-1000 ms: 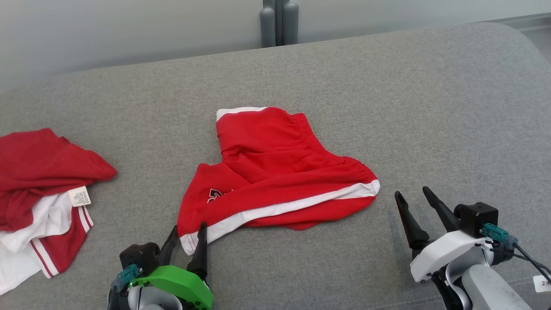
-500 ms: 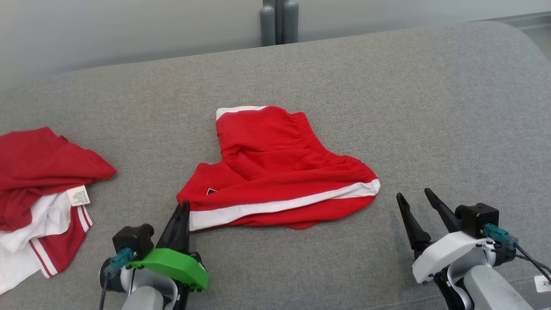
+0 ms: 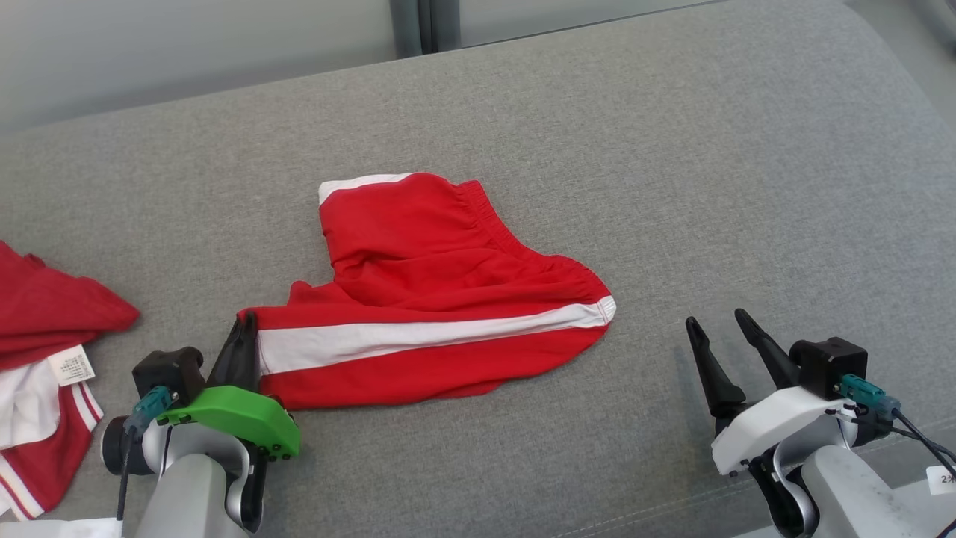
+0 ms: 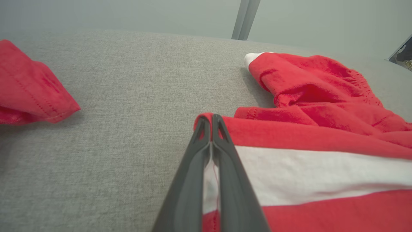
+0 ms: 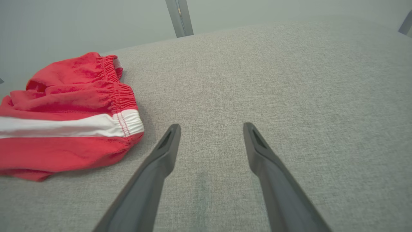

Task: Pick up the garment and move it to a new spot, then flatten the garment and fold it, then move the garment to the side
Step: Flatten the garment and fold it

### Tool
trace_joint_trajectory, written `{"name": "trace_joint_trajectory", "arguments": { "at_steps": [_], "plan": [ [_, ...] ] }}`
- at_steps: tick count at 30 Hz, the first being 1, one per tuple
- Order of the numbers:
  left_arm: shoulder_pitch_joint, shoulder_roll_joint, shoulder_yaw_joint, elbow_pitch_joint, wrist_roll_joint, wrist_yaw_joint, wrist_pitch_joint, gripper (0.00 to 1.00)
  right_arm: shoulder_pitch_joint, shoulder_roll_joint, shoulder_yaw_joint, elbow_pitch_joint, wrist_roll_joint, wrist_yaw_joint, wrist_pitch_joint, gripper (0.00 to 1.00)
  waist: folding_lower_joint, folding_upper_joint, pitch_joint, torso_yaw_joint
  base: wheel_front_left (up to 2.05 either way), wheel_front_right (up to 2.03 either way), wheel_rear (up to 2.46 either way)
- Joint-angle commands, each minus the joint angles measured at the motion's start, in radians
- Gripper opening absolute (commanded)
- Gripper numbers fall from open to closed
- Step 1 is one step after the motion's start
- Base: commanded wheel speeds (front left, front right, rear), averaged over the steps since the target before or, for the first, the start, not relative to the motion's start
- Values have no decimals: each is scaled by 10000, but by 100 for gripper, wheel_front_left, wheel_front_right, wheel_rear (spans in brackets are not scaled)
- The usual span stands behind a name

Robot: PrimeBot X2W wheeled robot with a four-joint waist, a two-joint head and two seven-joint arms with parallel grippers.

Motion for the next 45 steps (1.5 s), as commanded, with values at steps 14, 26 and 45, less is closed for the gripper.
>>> {"name": "trace_joint_trajectory", "arguments": {
  "at_steps": [14, 26, 45],
  "plan": [
    [1082, -119, 1122, -848, 1134, 459, -6, 100, 144, 318, -408, -953, -416, -10, -26, 100, 0, -1, -544, -100, 0, 0, 0],
    [3258, -279, 982, -3181, 1275, 558, -7, 100, 918, 693, -648, -1171, -1221, -10, -26, 100, 0, -1, -1700, 591, 0, 0, 0],
    [4255, -275, 617, -3670, 1692, 831, -7, 100, 1788, 1251, -1661, -1277, -2722, -10, -26, 100, 0, -1, -2556, 1077, 0, 0, 0]
  ]
}}
